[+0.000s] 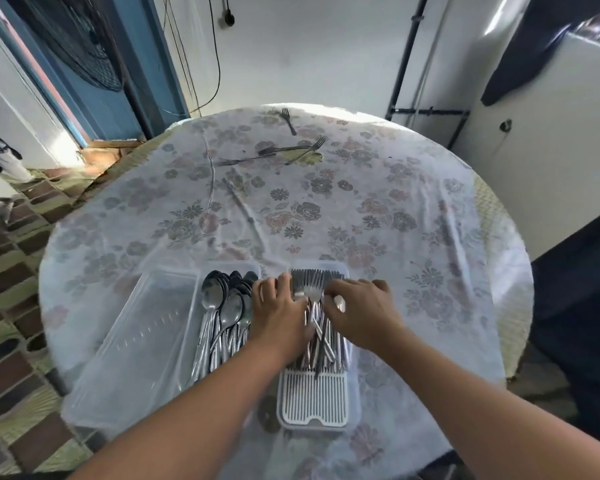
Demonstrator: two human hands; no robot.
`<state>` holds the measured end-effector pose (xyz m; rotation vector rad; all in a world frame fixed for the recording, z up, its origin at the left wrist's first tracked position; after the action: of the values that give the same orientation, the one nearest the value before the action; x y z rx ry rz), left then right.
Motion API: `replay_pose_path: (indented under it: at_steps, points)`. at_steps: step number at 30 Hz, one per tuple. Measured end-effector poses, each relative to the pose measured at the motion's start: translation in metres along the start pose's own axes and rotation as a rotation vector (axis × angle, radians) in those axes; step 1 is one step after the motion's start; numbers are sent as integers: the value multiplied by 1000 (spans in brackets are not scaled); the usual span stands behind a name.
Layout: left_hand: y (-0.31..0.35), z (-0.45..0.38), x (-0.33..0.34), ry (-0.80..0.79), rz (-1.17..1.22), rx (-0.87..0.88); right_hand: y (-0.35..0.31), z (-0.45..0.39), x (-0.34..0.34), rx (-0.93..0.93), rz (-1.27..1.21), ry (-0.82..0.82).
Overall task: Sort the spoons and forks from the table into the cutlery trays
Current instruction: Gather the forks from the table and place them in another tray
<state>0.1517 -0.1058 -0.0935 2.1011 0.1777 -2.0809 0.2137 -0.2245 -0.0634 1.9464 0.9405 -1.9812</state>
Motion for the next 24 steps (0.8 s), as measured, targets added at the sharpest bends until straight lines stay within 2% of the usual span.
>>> replay_pose_path:
  at_steps: [4, 10, 18, 24]
  points:
    - [-4, 0, 4, -36, 55, -12, 10, -9, 19, 100, -49, -35]
    - [8, 11, 2, -45, 77, 103, 27, -17, 31, 218, -99, -17]
    - [14, 6, 5, -138, 95, -3, 32, -21, 33, 255, -199, -12]
    - [19, 8, 2, -106, 101, -15, 36, -17, 26, 326, -337, 59]
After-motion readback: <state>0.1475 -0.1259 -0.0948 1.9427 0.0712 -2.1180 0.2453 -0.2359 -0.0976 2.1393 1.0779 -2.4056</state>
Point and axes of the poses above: each hand's wrist, its own z-axis away from the middle knuckle, its own x-axis out of the palm, y = z × x, the point moved 10 cm from there along -z, towards the middle knuckle
